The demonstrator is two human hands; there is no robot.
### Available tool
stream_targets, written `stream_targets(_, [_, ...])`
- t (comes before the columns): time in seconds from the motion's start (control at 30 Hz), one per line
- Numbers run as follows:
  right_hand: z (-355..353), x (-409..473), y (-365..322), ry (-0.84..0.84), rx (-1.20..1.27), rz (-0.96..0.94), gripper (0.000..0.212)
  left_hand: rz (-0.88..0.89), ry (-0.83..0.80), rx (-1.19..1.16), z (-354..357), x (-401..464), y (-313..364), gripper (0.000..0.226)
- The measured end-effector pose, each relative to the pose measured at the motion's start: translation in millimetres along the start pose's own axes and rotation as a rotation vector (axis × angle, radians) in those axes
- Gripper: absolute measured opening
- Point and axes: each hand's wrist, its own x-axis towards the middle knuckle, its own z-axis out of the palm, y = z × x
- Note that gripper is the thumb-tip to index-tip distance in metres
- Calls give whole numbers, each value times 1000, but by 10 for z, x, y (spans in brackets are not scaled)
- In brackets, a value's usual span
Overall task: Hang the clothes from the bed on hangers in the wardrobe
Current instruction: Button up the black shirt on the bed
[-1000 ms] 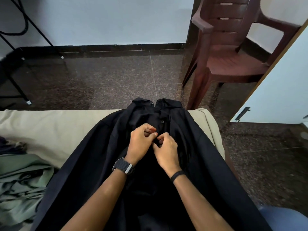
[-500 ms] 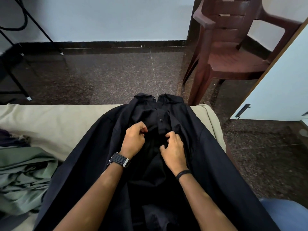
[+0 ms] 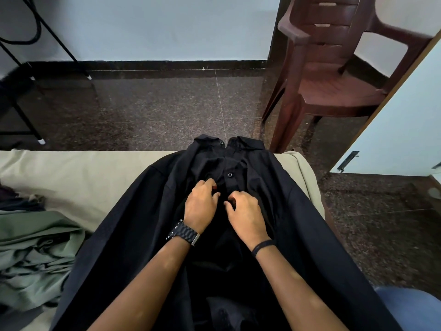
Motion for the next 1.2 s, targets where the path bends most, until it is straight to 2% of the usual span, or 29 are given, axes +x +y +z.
stream_targets(0.1, [11, 1, 25, -29, -127, 126, 28, 10, -35, 37, -14, 19, 2, 20])
stream_targets(0.17, [12, 17, 16, -29, -158, 166, 28, 6, -74, 66, -32, 44, -9, 20])
stream_targets(0.33, [-46, 54, 8, -41, -167, 173, 9, 30, -167, 107, -111, 105, 16, 10])
stream_targets(0.53, [-230, -12, 111, 74, 390, 307, 15, 66, -176, -233, -234, 64, 77, 10])
stream_targets(0.7, [-315, -112, 77, 109, 687, 324, 2, -148, -318, -797, -221, -87, 214, 11])
stream_targets(0.83, [-324, -191, 60, 136, 660, 304, 4, -239, -299, -1002, -188, -198, 229, 9])
stream_targets(1.0, [-327, -275, 4, 237, 575, 268, 11, -249, -275, -1014, -150, -261, 261, 14])
stream_targets(1.2, [-326, -279, -50, 284, 472, 206, 8, -281, -345, -1070, -178, -238, 274, 18])
